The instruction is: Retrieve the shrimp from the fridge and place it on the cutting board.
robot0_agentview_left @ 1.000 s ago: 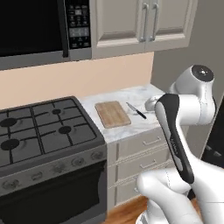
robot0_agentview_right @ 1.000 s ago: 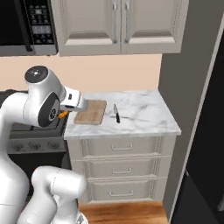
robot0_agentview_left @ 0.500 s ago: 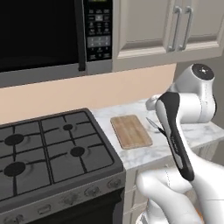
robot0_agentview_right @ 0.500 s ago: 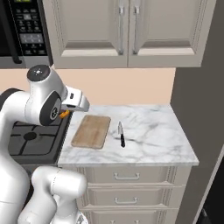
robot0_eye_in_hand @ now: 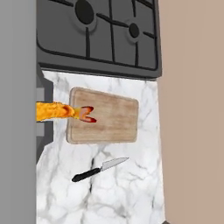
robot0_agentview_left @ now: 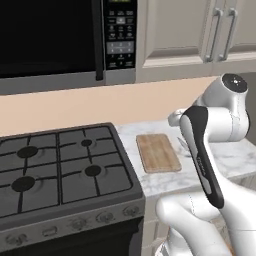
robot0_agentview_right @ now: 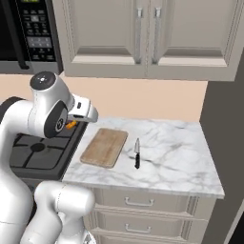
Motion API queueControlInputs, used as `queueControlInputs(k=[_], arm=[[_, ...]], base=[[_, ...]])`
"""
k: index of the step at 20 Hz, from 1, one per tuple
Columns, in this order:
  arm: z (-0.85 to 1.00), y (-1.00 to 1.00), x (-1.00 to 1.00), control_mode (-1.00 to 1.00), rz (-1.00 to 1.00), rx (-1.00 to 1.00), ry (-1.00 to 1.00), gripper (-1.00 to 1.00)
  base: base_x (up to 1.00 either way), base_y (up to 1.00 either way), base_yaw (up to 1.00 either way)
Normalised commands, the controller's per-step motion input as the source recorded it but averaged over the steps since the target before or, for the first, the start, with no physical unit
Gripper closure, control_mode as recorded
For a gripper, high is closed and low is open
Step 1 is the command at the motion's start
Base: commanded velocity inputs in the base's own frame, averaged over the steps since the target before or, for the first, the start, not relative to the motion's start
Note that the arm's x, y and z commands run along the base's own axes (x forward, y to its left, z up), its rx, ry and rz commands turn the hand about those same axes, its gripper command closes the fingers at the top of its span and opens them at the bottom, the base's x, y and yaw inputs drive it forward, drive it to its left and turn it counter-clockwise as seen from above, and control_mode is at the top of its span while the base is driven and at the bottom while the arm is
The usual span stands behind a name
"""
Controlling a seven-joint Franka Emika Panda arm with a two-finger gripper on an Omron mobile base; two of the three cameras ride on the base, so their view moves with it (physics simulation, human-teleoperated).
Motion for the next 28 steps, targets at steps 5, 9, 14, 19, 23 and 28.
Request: queueControlInputs(k=[5,9,14,19,23,28], arm=[[0.00,0.00,0.00,1.00,0.00,0.00,0.00,1.00],[-0.21,-0.07,0.23,-1.00,0.02,0.00,0.00,1.00],[-0.98,-0.32,0.76,-1.00,0.06,0.00,0.00,1.00],[-1.00,-0.28,0.68,-1.00,0.03,0.00,0.03,1.00],[-0.89,-0.02,0.84,-1.00,0.00,0.00,0.09,1.00],[-0.72,0.00,0.89,-1.00,0.00,0.00,0.10,1.00]], base=[[0.88,-0.45,0.21],[0.64,-0.34,0.13],[0.00,0.00,0.00],[0.00,0.00,0.00],[0.00,0.00,0.00],[0.00,0.00,0.00]])
